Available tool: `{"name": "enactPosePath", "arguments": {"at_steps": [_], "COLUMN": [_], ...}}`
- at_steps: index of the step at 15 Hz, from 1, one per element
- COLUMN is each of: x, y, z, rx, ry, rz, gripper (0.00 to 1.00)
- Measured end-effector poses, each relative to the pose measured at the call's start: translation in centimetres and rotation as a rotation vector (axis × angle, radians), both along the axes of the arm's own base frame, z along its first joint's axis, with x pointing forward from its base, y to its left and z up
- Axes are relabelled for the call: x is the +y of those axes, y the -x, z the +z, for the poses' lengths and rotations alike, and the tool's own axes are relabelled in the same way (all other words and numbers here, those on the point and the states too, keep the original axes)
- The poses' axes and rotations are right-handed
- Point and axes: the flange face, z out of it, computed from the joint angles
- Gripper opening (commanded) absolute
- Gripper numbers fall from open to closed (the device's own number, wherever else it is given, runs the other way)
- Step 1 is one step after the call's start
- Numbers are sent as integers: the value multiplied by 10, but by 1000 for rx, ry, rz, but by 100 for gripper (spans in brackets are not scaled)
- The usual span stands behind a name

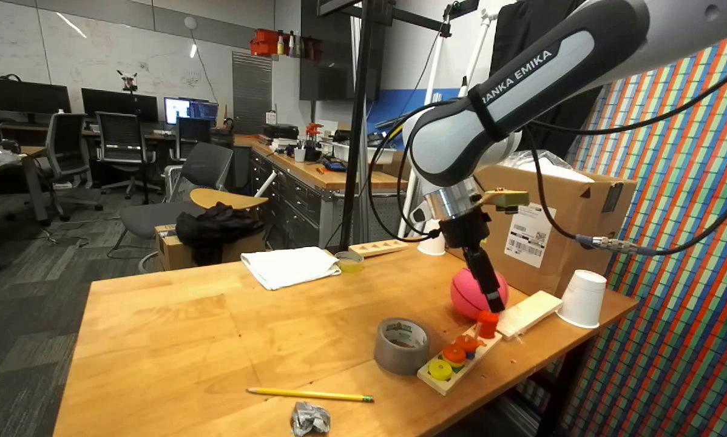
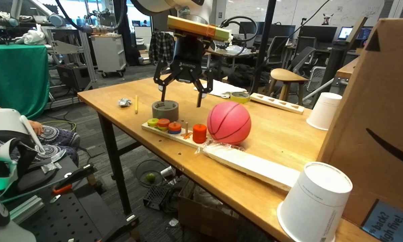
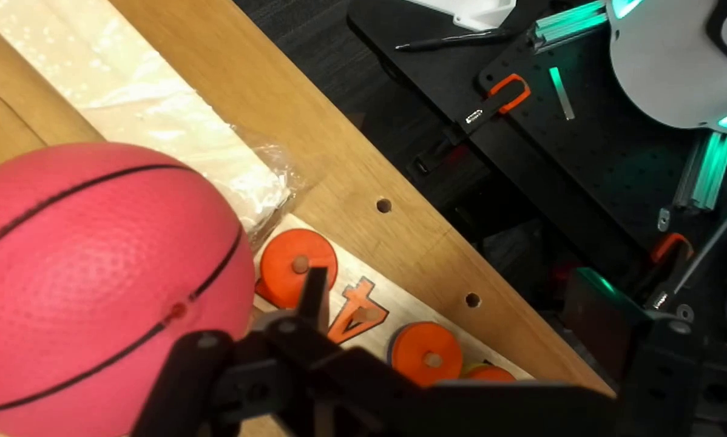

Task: Move the ball towards the box

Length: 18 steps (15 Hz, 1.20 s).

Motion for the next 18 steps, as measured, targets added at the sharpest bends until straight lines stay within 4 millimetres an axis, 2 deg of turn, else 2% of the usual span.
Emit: {"name": "enactPosePath", "arguments": {"at_steps": [2, 6, 8, 10, 14, 18], "x": [-5, -22, -33, -46, -71, -77], "y": [-2, -5, -12, -19, -26, -31], "z": [-4, -28, -35, -30, -3, 14], "rx": [11, 49, -11, -93, -233, -382], "ry": [-13, -41, -47, 12, 172, 315], "rz": [-13, -70, -72, -34, 3, 28], "gripper": [100, 100, 100, 100, 100, 100]}}
